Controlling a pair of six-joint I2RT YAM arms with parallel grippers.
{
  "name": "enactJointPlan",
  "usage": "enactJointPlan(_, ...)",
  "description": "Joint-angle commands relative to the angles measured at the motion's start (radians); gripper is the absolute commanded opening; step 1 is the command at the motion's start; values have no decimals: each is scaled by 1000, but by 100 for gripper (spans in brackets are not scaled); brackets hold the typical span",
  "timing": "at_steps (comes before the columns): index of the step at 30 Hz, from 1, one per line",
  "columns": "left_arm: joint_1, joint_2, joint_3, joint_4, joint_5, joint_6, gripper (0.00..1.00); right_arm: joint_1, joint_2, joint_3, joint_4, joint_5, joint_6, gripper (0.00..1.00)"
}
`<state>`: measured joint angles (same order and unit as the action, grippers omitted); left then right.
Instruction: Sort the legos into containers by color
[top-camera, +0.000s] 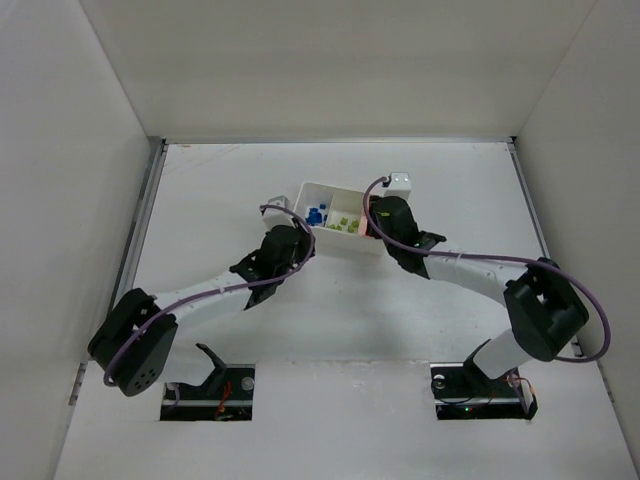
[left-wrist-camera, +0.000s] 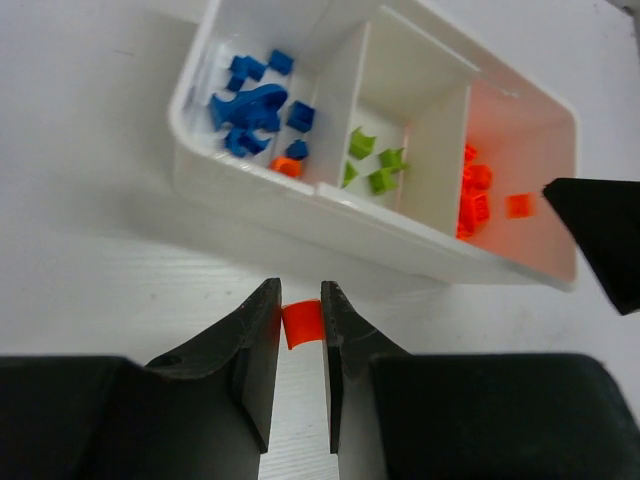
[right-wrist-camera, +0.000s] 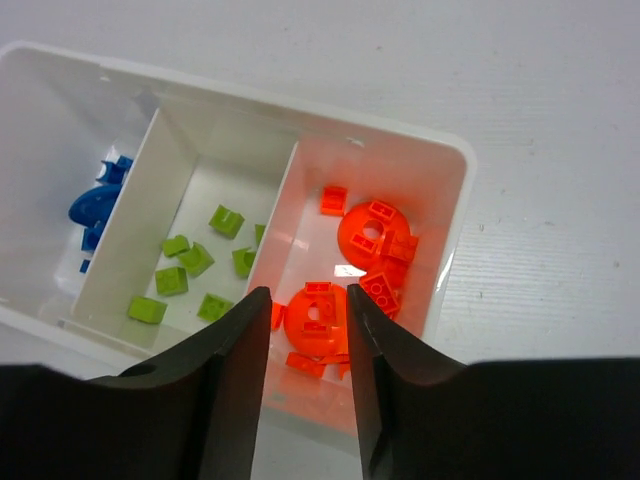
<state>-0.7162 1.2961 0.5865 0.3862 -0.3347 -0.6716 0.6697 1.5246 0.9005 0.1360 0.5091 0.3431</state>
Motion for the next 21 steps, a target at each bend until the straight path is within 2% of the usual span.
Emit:
enactJointPlan(1, -31, 40, 99, 62, -18, 9, 14, -2, -40, 8, 39, 48, 23, 45)
enactJointPlan(8, -87, 196, 278, 75, -9, 40, 14, -6, -234, -119, 34, 124, 94, 48)
enactJointPlan(12, -111, 314, 407, 77, 3, 55, 15, -58, -375, -239, 53, 132, 164, 48)
enactJointPlan(18, -131, 503, 613, 33, 43, 64, 17, -98, -390, -322, 99, 103, 217, 48)
enactJointPlan(21, -139, 543, 665, 13, 40, 70, 25, -95, -386, -325, 106, 98, 214, 48)
